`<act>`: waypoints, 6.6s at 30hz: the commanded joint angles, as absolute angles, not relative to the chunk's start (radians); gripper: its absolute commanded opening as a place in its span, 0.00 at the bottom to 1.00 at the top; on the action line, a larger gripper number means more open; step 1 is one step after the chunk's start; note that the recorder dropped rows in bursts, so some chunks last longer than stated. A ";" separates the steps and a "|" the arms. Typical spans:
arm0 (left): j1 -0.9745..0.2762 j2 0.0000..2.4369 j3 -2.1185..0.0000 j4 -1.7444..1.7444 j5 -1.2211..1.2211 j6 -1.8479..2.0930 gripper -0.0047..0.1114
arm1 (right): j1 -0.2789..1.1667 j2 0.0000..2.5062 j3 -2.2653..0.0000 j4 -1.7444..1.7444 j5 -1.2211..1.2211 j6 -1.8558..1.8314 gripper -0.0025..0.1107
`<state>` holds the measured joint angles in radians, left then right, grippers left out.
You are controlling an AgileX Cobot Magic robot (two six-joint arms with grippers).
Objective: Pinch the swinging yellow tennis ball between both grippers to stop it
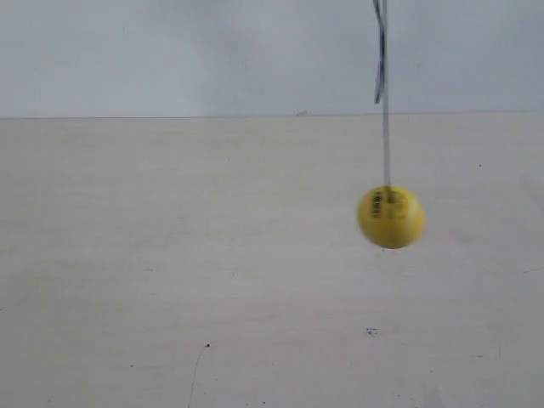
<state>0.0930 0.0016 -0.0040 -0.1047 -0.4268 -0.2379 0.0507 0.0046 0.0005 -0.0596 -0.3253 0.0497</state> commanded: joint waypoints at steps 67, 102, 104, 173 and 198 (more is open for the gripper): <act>-0.209 1.700 -0.467 0.985 -1.221 -0.441 0.08 | 0.500 1.425 -0.400 -0.630 -0.730 0.436 0.02; -0.313 1.700 -0.483 0.904 -1.121 -0.396 0.08 | 0.499 1.425 -0.400 -0.400 -0.603 0.206 0.02; -0.313 1.700 -0.483 0.904 -1.121 -0.396 0.08 | 0.499 1.425 -0.400 -0.351 -0.581 0.155 0.02; -0.313 1.700 -0.483 0.846 -1.221 -0.351 0.08 | 0.499 1.360 -0.400 -0.683 -0.703 0.508 0.02; -0.313 1.789 -0.530 0.889 -1.200 -0.351 0.08 | 0.499 1.358 -0.400 -0.320 -0.525 0.144 0.02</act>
